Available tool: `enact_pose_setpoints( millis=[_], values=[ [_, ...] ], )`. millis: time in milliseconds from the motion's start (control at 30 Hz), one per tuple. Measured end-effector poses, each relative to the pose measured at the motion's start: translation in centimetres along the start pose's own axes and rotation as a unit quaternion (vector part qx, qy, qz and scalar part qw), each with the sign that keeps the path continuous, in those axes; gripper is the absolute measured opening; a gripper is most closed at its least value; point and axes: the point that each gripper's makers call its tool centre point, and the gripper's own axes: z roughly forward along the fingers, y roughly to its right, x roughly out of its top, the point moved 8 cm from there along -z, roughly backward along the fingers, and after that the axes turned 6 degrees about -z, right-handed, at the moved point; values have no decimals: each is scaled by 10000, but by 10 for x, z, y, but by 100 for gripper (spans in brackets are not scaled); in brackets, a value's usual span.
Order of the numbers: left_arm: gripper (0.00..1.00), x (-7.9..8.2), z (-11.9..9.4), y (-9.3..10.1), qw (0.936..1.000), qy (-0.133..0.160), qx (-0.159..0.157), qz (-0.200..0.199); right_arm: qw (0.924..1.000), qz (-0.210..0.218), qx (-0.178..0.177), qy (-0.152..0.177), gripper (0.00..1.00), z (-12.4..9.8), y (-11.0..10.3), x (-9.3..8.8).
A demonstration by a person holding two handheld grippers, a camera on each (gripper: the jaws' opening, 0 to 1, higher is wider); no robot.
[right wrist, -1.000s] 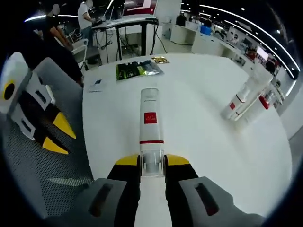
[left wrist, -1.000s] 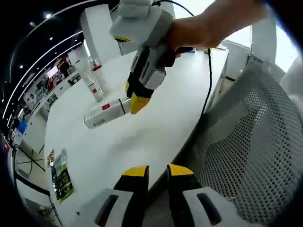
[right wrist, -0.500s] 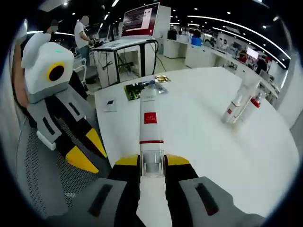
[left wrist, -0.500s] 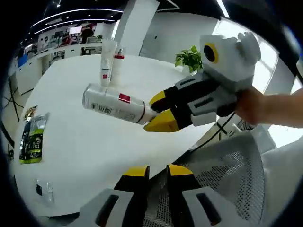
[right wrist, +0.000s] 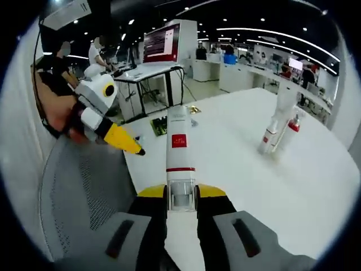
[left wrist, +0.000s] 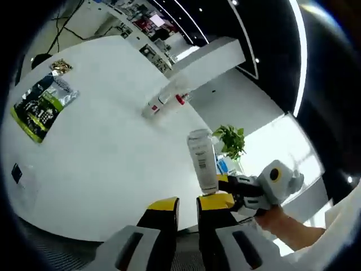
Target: Arrange the skincare products in the storage area until every visible bottle or jar stands upright without overlapping.
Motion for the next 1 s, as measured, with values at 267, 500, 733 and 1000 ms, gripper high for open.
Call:
enact_pose_setpoints(
  millis=[267,500,733,1000],
  values=[
    [17,13,-15,7,9949,454,-783,-446,9967,-786,189,30,16,-12,10,33],
    [18,19,-22,-2,9850,618,-1052,-1220,9951,-647,630,-409,16,-3,3,27],
    [18,20,-20,-6,9849,606,-1052,-1235,9902,-836,872,-705,16,-2,-6,29],
    [34,17,-14,-5,9855,423,-1117,-1205,9890,-868,856,-833,16,-8,-4,22]
  ],
)
